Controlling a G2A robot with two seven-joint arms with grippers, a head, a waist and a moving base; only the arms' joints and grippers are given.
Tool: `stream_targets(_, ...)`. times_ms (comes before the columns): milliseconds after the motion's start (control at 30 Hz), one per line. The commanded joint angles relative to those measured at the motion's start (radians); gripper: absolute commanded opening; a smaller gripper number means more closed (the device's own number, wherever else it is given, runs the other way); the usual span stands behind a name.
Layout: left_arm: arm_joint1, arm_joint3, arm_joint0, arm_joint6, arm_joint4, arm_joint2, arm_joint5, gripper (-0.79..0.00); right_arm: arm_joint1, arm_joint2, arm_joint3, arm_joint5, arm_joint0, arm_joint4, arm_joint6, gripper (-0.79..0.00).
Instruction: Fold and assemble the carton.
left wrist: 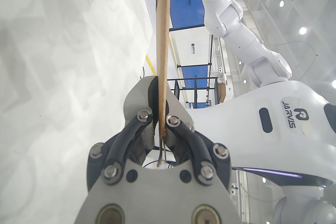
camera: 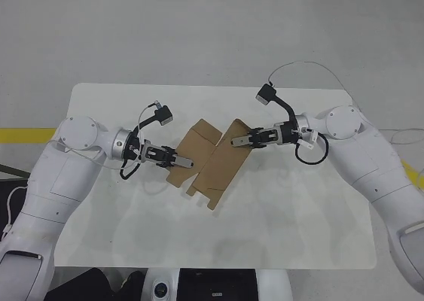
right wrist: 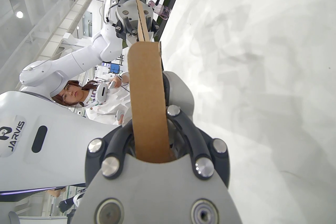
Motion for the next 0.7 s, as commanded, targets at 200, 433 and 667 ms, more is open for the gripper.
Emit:
stream_targets(200, 0.003, 0.020, -0.005, 0.004, -0.029, -0.008, 0.015, 0.000, 0.006, -0.002, 0.016, -0.004, 0.001, 0.044, -0.004, -0.785)
stream_targets(433, 0.006, 0.045, 0.002, 0.144, -0.032, -0.044, 0.042, 0.000, -0.002, 0.015, 0.077, 0.013, 0.008, 0.089, 0.010, -0.785)
stream_targets(667, 0.009, 0.024, 0.031, 0.289, -0.017, -0.070, 0.091, 0.000, -0.005, 0.049, 0.054, 0.124, -0.007, 0.092, -0.107, -0.785)
